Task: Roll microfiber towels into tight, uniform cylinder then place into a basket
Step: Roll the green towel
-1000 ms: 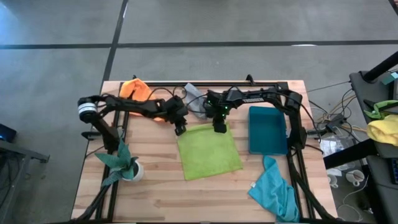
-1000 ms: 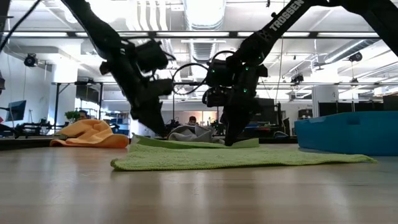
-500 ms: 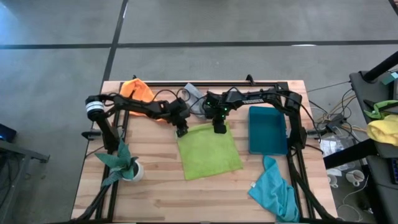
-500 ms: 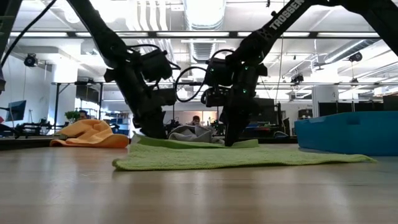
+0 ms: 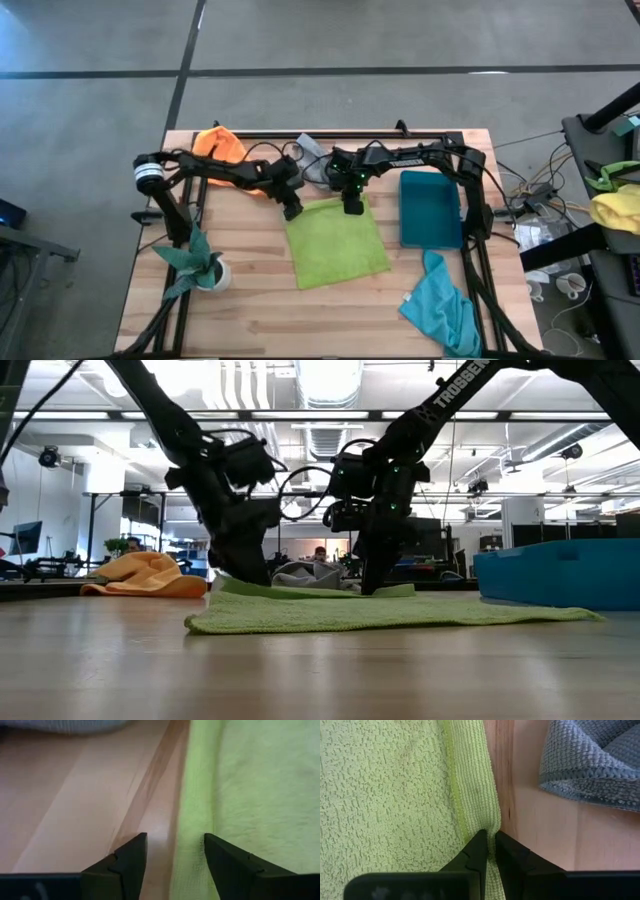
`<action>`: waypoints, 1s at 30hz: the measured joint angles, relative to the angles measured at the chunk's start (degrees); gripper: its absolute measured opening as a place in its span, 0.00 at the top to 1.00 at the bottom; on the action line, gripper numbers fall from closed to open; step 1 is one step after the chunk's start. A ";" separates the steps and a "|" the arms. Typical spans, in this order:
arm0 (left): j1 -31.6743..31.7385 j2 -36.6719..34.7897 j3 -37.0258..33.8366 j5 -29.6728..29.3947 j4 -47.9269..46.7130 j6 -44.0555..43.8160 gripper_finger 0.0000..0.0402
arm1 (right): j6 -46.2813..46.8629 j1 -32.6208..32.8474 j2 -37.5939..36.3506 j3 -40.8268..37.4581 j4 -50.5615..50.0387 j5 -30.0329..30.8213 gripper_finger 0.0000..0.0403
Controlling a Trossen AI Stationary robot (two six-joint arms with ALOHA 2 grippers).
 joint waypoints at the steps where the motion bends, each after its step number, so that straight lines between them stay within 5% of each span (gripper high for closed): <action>1: 0.00 0.41 0.03 -0.04 0.17 -0.42 0.54 | 0.00 0.00 0.00 0.00 0.02 0.02 0.92; 7: -0.04 2.00 0.12 -0.65 0.49 -0.87 0.60 | -0.08 0.00 0.04 -0.04 0.11 0.05 0.92; 15: -2.86 2.10 0.10 -2.41 0.86 1.52 0.97 | -2.34 1.77 -0.30 -0.09 0.18 3.56 0.95; 22: -5.03 -2.07 0.52 -9.69 -3.56 5.63 1.00 | -3.26 3.88 -3.13 -0.22 0.07 10.48 0.98; 30: -2.51 -8.81 1.61 -26.53 -5.63 17.94 1.00 | -5.48 2.77 -6.57 -0.29 1.06 25.61 0.98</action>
